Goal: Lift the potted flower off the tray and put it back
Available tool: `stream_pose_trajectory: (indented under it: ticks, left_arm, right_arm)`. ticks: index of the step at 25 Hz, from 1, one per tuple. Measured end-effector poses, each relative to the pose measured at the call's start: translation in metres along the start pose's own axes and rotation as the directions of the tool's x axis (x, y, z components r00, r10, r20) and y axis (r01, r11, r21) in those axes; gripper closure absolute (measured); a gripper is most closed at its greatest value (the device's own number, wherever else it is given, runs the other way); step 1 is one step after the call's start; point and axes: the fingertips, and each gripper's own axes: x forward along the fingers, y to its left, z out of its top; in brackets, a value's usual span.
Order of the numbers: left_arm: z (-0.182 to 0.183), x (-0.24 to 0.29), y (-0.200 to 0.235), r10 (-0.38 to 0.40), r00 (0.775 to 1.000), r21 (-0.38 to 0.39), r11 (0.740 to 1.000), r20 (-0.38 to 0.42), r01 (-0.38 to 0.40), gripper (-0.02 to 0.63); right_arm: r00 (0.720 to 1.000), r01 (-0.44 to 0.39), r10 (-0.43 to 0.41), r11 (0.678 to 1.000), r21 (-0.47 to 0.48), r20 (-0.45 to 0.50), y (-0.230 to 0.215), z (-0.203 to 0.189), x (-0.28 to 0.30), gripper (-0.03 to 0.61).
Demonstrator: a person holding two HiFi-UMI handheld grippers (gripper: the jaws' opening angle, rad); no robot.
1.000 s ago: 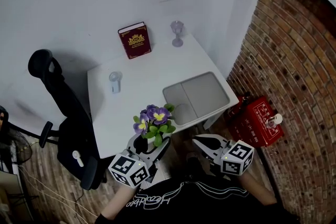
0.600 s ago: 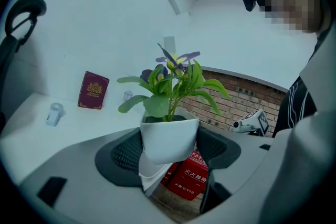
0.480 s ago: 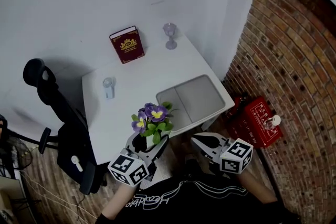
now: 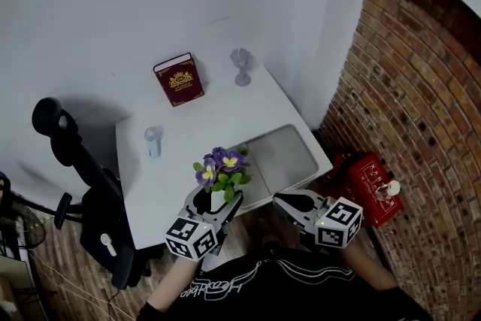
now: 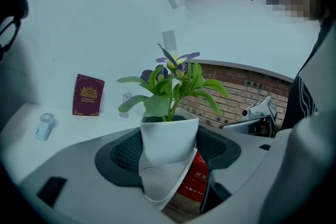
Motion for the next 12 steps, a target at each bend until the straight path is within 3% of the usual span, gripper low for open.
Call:
stream_pose_trajectory:
  ticks: [12]
  left_arm:
    - [-0.019,0.066,0.042,0.097,0.993,0.087,0.992,-0.072,-0.091,0.278]
  right_arm:
    - [1.000,-0.015,0.014,1.000,-0.027,-0.016,-0.052,0.027,0.011,0.577]
